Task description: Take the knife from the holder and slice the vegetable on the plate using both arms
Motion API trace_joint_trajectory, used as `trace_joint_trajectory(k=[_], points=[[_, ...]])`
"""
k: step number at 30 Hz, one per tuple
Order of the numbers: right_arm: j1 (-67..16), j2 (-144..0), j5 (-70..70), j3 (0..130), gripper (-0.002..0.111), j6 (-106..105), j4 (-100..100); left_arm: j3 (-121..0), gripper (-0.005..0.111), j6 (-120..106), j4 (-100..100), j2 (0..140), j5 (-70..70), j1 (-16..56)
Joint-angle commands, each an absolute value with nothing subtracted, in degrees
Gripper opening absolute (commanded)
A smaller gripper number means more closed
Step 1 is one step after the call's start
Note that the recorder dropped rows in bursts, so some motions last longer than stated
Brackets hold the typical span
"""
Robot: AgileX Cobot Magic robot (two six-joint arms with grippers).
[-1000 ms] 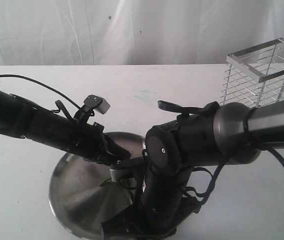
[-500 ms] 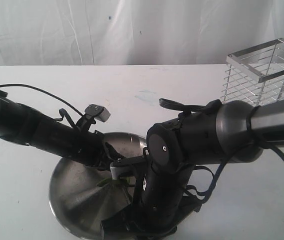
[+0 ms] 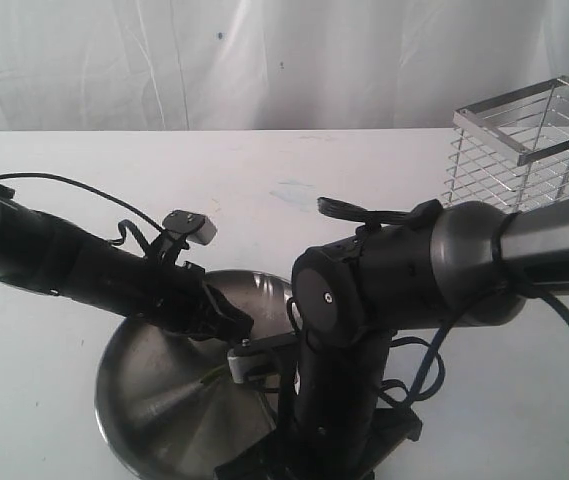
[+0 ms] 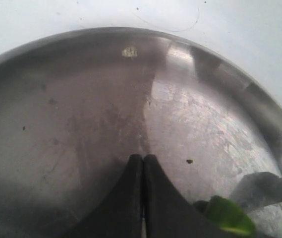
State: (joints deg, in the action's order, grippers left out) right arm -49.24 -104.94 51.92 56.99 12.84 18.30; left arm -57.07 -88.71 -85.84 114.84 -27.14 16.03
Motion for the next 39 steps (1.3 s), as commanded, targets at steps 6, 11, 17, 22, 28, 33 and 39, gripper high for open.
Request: trace_joint_trajectory(k=[6,11,17,22,28,33,39], points=[[-49.08,-102.93,53.65,56.71,0.000,13.15,17.94,-56.08,0.000,-90.47,-88.82,108.21,-26.50,16.10],[-49.08,-102.83,53.29,56.71,0.000,13.15,17.94,-55.98,0.000,-91.40,-87.34,108.82,-34.72,16.10],[-49.08,-102.83,52.31,56.71,0.000,13.15,17.94,-53.20,0.000,-91.69,-86.89,110.79,-33.54,16.10],[-49.08,-102.83,51.87,56.71,0.000,13.15,17.94,-51.53,0.000,-94.10,-89.20,113.37,-33.23,16.10],[-49.08,-102.83,50.46,56.71,0.000,13.19,18.05,-49.64,0.000,-94.26,-89.45,114.91,-31.95,16.10],[-49.08,-102.83,50.48,56.59,0.000,13.19,19.04,-47.89,0.000,-91.11,-89.46,114.91,-29.72,16.10],[-49.61,-102.80,52.77,56.59,0.000,13.19,20.27,-45.81,0.000,-89.58,-89.46,114.91,-29.61,16.10]])
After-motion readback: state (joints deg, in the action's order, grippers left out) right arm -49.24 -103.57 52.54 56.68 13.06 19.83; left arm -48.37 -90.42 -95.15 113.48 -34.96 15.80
